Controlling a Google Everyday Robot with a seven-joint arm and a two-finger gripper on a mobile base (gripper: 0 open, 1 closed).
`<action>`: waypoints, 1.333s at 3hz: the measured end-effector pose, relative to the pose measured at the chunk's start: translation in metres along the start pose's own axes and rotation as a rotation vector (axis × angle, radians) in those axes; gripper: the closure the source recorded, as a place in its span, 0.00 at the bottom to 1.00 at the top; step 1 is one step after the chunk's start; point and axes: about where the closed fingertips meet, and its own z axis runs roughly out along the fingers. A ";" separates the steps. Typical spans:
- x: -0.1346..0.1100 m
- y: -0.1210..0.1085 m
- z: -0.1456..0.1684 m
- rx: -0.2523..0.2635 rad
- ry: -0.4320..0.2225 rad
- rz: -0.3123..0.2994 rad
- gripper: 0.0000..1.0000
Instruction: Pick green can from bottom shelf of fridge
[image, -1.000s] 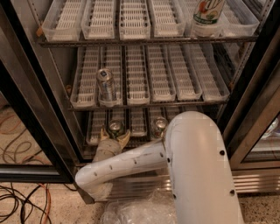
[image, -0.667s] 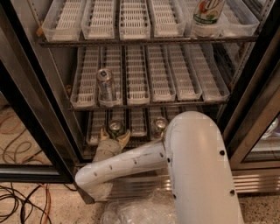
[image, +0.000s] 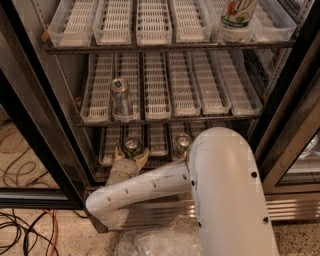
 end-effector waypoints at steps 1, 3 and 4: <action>-0.003 0.000 -0.001 0.000 0.000 0.000 0.74; -0.003 0.000 -0.001 0.000 0.000 0.000 0.27; -0.003 0.000 -0.001 0.000 0.000 0.000 0.06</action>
Offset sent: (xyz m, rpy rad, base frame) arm -0.0003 0.0000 0.0030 0.0000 0.0000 0.0000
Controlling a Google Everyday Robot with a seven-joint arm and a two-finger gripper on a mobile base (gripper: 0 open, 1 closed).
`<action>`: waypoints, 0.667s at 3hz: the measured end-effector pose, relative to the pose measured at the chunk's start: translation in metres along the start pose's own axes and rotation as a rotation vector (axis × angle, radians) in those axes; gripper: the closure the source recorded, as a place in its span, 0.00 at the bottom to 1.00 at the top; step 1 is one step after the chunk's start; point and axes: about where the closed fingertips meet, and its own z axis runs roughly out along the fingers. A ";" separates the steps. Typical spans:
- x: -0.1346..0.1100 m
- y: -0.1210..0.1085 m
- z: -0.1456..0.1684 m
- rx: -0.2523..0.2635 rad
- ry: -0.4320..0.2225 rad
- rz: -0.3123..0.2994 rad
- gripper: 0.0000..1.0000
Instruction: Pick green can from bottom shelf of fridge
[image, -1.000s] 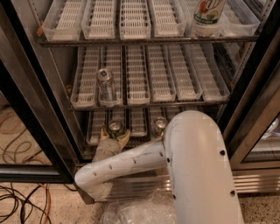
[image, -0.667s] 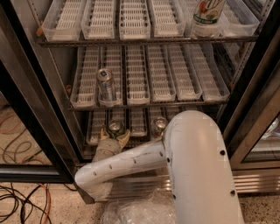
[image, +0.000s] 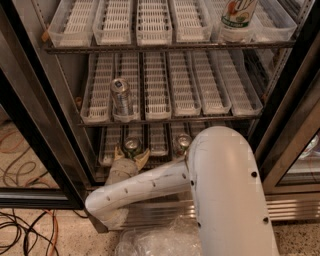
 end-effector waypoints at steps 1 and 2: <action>0.000 0.000 0.000 0.000 0.000 0.000 0.00; 0.000 0.000 0.000 0.000 0.000 0.000 0.01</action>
Offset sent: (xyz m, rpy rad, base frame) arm 0.0003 -0.0002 0.0014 -0.0026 -0.0025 -0.0001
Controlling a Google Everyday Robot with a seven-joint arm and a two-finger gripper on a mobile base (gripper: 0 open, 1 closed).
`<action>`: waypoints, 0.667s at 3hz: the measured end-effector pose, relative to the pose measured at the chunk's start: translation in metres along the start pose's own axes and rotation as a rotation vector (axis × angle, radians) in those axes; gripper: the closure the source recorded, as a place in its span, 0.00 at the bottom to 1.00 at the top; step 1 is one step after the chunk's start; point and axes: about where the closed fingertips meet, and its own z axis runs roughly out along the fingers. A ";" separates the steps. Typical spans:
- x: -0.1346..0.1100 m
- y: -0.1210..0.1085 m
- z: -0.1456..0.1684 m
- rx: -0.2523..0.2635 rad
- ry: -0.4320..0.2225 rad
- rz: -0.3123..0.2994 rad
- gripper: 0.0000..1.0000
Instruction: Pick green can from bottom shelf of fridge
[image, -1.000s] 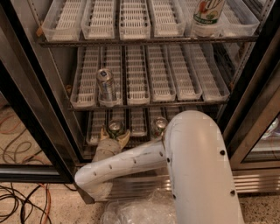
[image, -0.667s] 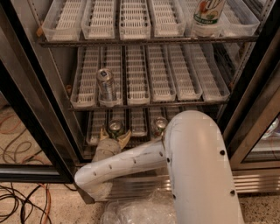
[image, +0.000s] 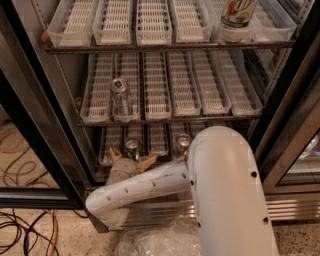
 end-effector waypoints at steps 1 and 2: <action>-0.005 0.008 0.000 -0.036 0.000 -0.010 0.01; -0.017 0.013 -0.003 -0.057 -0.023 -0.020 0.01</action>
Offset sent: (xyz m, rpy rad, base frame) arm -0.0025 -0.0012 0.0465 -0.0523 -0.0980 0.0110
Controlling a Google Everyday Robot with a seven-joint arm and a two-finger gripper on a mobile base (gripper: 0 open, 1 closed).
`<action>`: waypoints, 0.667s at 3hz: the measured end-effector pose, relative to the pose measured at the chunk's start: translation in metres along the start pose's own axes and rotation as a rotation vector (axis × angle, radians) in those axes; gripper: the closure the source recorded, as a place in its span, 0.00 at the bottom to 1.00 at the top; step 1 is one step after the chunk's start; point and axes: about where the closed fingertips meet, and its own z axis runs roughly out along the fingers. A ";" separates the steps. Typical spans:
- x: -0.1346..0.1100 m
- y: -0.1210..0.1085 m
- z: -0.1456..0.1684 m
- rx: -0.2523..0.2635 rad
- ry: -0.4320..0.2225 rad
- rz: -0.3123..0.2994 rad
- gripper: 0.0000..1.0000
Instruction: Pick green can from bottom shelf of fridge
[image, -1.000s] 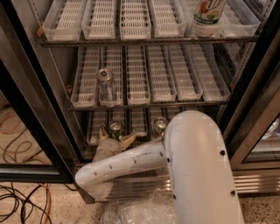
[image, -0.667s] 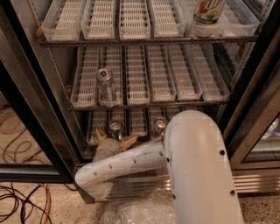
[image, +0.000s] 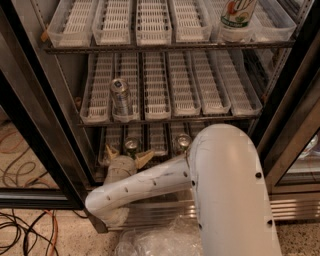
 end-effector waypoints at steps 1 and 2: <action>-0.008 0.003 -0.002 -0.012 -0.021 -0.017 0.00; -0.008 0.003 -0.002 -0.012 -0.021 -0.017 0.19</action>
Offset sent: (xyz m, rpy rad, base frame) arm -0.0006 0.0018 0.0070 -0.0151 -0.0148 0.0097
